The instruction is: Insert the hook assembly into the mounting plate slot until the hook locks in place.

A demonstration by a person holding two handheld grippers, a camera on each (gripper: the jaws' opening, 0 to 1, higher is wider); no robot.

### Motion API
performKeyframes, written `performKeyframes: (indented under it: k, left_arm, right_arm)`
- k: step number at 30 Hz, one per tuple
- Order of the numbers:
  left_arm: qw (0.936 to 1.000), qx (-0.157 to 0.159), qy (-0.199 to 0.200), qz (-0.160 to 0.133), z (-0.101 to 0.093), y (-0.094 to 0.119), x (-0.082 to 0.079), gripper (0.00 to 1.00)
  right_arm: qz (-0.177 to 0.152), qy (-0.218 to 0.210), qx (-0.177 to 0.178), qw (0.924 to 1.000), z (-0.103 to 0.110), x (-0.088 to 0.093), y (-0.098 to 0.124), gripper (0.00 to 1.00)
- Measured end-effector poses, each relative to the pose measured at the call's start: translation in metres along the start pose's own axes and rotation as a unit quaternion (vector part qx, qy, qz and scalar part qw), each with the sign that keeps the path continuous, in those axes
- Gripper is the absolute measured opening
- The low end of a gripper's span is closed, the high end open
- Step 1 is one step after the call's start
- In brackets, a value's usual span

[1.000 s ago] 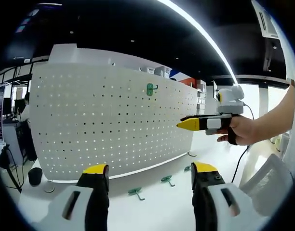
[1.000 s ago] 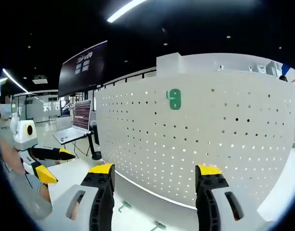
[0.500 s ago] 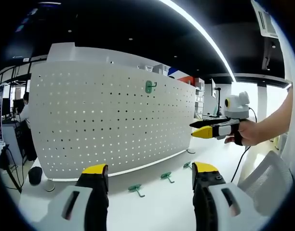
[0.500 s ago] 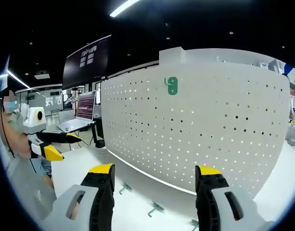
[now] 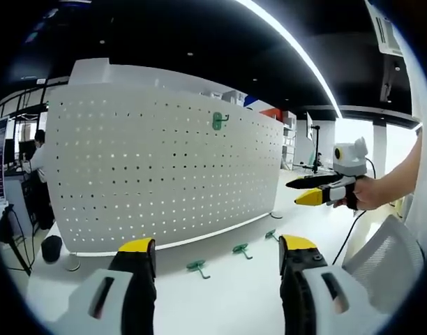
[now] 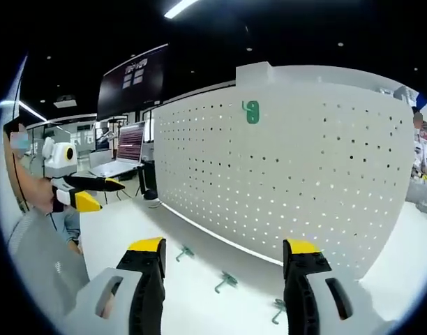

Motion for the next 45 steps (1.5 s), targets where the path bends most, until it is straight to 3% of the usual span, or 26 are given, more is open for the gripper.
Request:
performKeyframes:
  k: [15, 34, 45]
  left_arm:
    - [1.0, 0.001, -0.005, 0.007, 0.002, 0.004, 0.001, 0.74]
    - [0.9998, 0.001, -0.007, 0.019, 0.006, 0.006, 0.003, 0.73]
    - [0.997, 0.014, -0.053, 0.055, 0.016, -0.007, 0.009, 0.74]
  right_arm:
    - [0.029, -0.004, 0.006, 0.9995, 0.008, 0.022, 0.026, 0.66]
    - [0.058, -0.019, 0.007, 0.9981, 0.017, 0.04, 0.031, 0.66]
    - [0.063, -0.026, 0.012, 0.9976, 0.016, 0.043, 0.032, 0.65]
Point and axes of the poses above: the point that each gripper's makers call its tool centre point, and the gripper's own axes: y roughly backward along the fingers, z roughly to its left, x roughly out of its underside, the point moved 10 cm from there along y, roughly backward along the fingers, and after that the axes turned 14 degrees about -x, right-handed, at the moved point
